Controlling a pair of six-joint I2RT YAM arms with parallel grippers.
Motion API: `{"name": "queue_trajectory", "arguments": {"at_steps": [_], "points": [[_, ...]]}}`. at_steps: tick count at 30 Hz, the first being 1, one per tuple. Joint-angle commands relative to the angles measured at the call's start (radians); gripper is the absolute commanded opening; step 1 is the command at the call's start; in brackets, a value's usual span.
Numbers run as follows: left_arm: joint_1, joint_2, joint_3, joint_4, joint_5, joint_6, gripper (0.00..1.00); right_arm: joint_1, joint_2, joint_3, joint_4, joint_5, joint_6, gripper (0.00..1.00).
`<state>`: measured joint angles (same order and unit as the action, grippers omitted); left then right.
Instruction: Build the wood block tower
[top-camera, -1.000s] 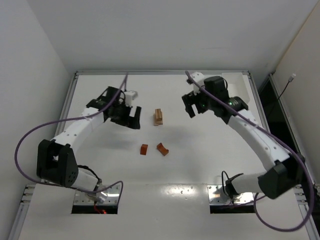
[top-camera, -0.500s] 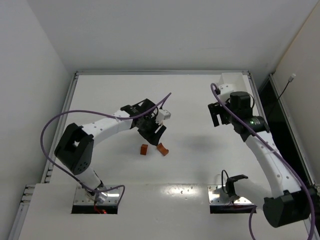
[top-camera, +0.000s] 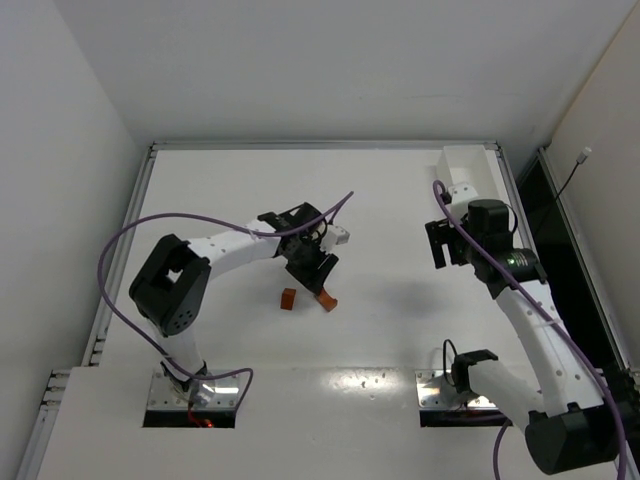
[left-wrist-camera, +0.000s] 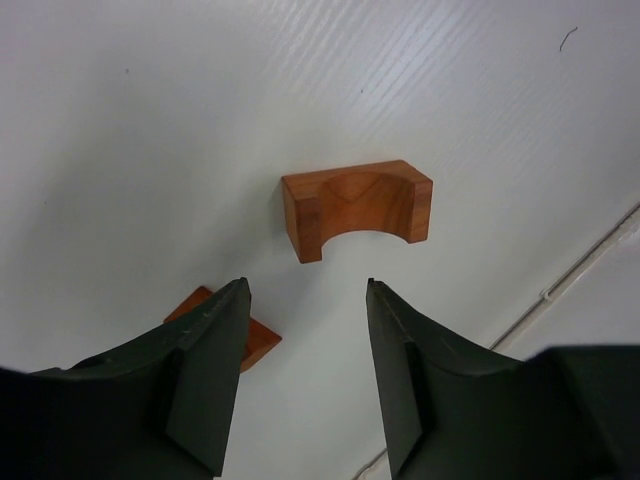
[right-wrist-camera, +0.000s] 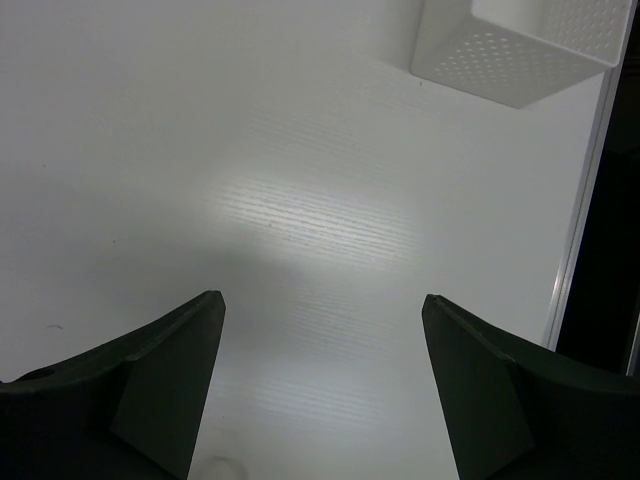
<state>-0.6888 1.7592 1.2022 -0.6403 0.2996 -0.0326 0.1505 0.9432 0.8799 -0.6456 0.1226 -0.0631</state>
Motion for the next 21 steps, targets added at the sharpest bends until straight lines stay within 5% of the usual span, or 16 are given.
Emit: {"name": "queue_trajectory", "arguments": {"at_steps": [1,12,19,21], "points": [[-0.009,0.023,0.042,0.034,0.030,-0.004,0.46,-0.009,-0.018,0.001,0.012,-0.006,0.020,0.77],[-0.020,0.129,0.092,0.044,0.064,-0.023,0.38,-0.009,-0.018,0.010,0.012,0.003,0.020,0.75],[-0.020,0.170,0.126,0.030,0.082,-0.023,0.00,-0.009,-0.027,0.001,0.012,0.012,0.020,0.75],[-0.020,0.171,0.141,0.021,0.108,-0.023,0.00,-0.009,-0.027,0.001,0.012,0.002,0.020,0.74]]}}
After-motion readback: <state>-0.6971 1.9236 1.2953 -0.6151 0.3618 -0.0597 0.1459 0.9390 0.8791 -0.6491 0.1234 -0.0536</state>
